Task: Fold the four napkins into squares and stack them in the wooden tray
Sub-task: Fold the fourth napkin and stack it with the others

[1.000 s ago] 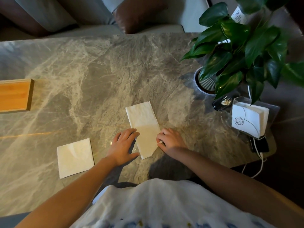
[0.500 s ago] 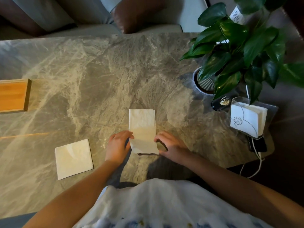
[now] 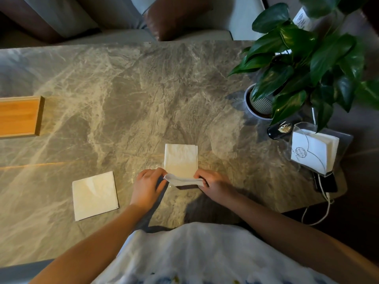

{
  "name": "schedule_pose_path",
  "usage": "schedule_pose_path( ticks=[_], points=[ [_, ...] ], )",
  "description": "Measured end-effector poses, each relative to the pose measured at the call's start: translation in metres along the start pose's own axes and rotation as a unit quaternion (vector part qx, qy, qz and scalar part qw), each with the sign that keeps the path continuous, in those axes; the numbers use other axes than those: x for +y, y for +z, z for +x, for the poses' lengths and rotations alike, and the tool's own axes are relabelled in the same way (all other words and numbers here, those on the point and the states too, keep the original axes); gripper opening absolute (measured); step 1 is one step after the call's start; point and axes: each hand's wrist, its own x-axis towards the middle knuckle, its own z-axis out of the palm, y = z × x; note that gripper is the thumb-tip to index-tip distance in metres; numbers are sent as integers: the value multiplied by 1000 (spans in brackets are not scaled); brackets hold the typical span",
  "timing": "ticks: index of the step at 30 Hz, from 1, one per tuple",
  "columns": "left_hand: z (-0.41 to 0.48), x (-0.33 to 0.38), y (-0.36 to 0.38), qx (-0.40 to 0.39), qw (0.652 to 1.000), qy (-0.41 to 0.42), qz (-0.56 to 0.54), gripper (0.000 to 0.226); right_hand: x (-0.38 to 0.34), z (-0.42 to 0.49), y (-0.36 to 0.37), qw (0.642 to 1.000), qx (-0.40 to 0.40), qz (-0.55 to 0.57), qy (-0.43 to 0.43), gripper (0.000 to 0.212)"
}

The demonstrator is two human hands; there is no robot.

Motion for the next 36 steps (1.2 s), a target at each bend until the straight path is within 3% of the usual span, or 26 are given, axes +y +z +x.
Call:
schedule_pose_path(
  ticks=[5,11,20,36],
  points=[
    [0,0,4,9,999,-21,23,14,1,2,-1,997,-10,20,78,29],
    [2,7,8,4,997,-69,-28,13,3,10,0,976,-22,129,174,10],
    [5,10,17,20,984,-146,-101,15,7,18,8,945,-2,195,263,17],
    [12,6,19,16,984,-155,-82,16,4,24,8,928,23,218,300,18]
  ],
)
